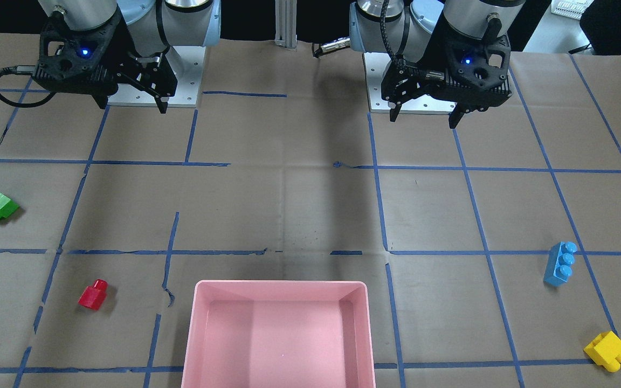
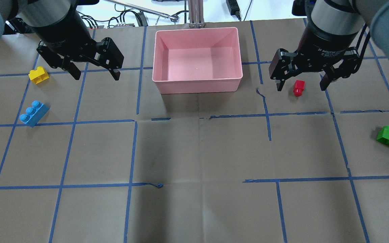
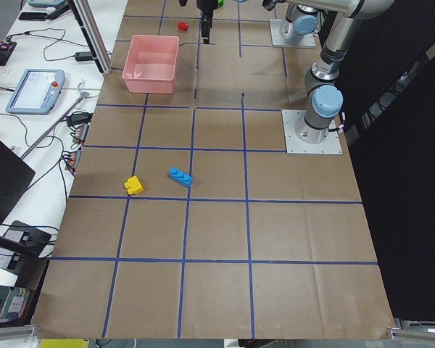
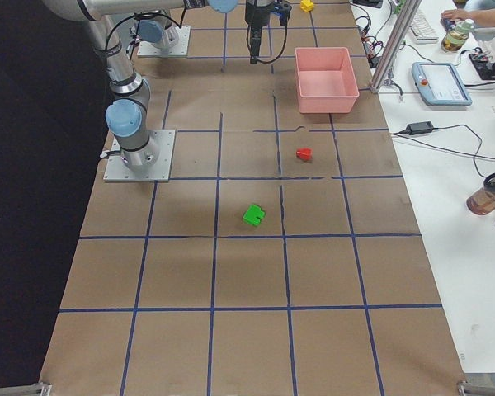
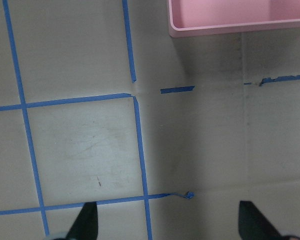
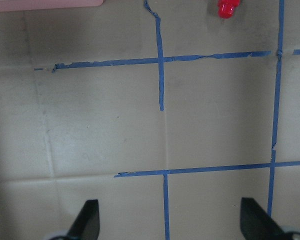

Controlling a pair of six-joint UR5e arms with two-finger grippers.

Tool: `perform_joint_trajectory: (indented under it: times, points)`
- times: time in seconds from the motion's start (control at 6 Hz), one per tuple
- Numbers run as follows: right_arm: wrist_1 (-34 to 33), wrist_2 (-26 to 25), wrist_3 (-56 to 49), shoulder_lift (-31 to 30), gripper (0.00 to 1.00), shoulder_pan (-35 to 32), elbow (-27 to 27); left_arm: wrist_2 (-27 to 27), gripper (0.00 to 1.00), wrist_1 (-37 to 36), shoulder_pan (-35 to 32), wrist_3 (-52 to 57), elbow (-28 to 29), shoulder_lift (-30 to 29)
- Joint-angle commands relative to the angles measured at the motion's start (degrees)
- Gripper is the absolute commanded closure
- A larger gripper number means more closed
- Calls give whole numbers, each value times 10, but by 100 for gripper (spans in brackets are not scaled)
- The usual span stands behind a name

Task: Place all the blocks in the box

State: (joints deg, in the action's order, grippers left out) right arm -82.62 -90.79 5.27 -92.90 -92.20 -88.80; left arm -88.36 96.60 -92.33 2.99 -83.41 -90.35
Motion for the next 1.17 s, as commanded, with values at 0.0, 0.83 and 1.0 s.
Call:
perform_joint_trajectory:
  times: [0.0,0.83,1.0]
  points:
    - [0,0,0,0,1,0,-1,-1,0,0,0,1,0,1]
    - [0,0,0,0,1,0,0,2,0,7,116,94,-7,5]
    - [0,0,0,0,1,0,-1,1,0,6,163,164,-19,-3]
